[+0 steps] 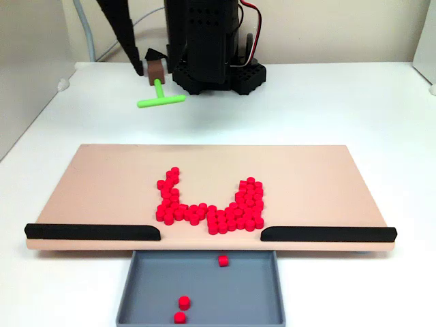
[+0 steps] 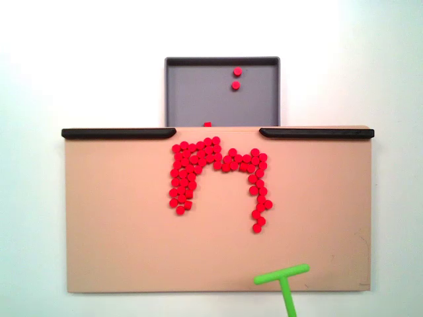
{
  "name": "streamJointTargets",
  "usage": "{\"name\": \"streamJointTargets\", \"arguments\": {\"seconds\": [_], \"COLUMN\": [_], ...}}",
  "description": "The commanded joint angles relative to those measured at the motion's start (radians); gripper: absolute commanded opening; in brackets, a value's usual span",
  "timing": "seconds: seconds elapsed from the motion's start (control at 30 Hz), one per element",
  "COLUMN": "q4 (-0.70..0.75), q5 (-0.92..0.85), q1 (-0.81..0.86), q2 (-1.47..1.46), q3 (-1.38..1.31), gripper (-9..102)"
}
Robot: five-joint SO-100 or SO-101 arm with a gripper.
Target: Gather the right side granules
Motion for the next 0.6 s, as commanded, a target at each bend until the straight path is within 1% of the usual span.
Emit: {"name": "streamJointTargets", "arguments": {"seconds": [0.0,0.13,0.3,0.57], "q4": [-0.003,-0.003,-0.006,-0.006], "q5": [-0.186,-0.42,-0.637,-0.922], "q1": [0.066,0.14,0.189,0.202], "q2": [-0.006,-0.02,-0.058,-0.187], "q3": [-0.025,-0.028,-0.051,-0.163], "gripper": [0,0,0,0]}}
